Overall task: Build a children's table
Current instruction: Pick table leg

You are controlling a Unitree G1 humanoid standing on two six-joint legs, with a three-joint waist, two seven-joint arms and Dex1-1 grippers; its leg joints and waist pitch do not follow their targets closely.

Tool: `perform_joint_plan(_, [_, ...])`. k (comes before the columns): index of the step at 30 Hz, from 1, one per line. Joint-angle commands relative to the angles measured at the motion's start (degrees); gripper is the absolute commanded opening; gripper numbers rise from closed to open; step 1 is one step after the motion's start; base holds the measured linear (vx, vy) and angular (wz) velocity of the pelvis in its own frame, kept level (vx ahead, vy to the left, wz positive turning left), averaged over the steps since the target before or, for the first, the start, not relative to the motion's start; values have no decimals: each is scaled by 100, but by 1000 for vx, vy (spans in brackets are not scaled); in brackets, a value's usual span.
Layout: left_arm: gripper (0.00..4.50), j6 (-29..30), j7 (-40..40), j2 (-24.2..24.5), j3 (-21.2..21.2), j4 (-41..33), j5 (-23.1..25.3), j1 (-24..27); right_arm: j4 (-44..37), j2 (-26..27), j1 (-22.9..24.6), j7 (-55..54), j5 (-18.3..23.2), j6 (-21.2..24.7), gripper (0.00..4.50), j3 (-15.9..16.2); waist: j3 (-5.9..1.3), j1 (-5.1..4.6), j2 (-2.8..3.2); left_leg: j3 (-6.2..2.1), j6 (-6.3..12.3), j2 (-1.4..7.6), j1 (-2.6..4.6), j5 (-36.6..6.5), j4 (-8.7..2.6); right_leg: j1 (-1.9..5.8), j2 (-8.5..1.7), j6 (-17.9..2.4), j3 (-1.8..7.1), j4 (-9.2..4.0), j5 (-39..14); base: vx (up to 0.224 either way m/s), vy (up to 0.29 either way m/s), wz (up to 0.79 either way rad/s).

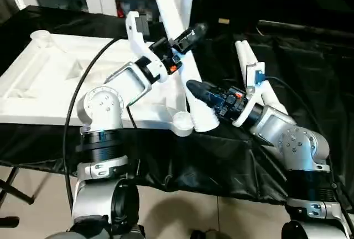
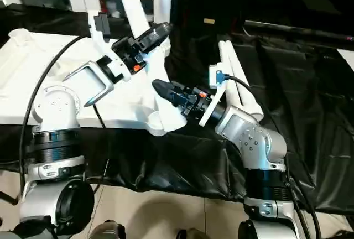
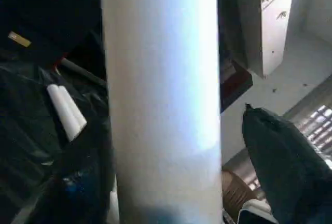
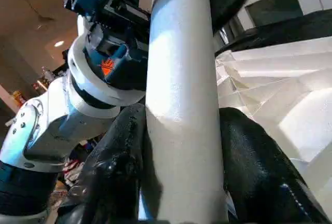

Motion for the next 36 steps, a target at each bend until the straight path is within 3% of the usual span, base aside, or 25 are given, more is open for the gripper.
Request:
perform_joint_plan(1, [366,29,48,3,-92,-141,-63,-18,-122,-33,-106,-77,-2,10,183,-25,-605,1,-7,-24,-32,99,91,-915,-391,350,-431,-685,253,-503,-1690,0,0,0])
perform_joint_plan(4, [327,23,113,51,-108,-152,-84,-9,-97,-52,-134,-145,25,4,183,-16,-607,11,-11,-22,-33,92,81,-869,-389,357,-436,-655,254,-502,-1684,0,0,0])
perform_joint_plan(13, [274,-153,267,126,-100,-112,46,-22,-19,-46,-163,-202,-32,-122,183,72,-609,9,8,-27,-74,92,86,-926,-391,352,-427,-615,250,-508,-1691,0,0,0])
perform_joint_plan(14, [244,-163,285,126,-110,-112,65,-14,-19,-42,-164,-219,-44,-136,183,81,-612,4,8,-27,-79,92,86,-914,-391,353,-424,-632,251,-502,-1645,0,0,0])
perform_joint_plan(23, [199,-500,357,224,-331,8,394,-108,-3,-120,-228,-283,-249,-241,183,257,-609,-5,-15,-21,-86,93,79,-875,-390,356,-426,-603,258,-495,-1657,0,0,0])
perform_joint_plan(24, [193,-528,361,229,-375,-5,417,-104,-5,-124,-237,-309,-282,-248,239,290,-609,-6,-15,-22,-86,91,79,-875,-390,359,-427,-595,256,-499,-1676,0,0,0])
perform_joint_plan(27, [188,-640,380,272,-564,-47,608,-79,-18,-147,-276,-354,-405,-238,253,450,-607,-14,-14,-22,-100,99,93,-888,-394,344,-419,-541,260,-506,-1733,0,0,0])
perform_joint_plan(30, [184,-898,502,400,-911,-83,1088,-72,-12,-160,-371,-737,-918,-383,296,803,-606,-27,-9,-29,-135,101,88,-887,-400,340,-419,-466,260,-504,-1754,0,0,0])
perform_joint_plan(35, [184,-1239,847,586,-1336,-83,1756,-162,299,-44,-656,-1458,-1692,-533,312,1295,-610,-75,-6,-31,-253,101,92,-887,-398,322,-415,-442,268,-480,-1730,0,0,0])
perform_joint_plan(36, [184,-1254,844,608,-1374,-86,1791,-173,329,-30,-686,-1505,-1762,-552,312,1345,-605,-86,-29,-24,-249,93,85,-920,-397,331,-423,-441,269,-489,-1759,0,0,0])
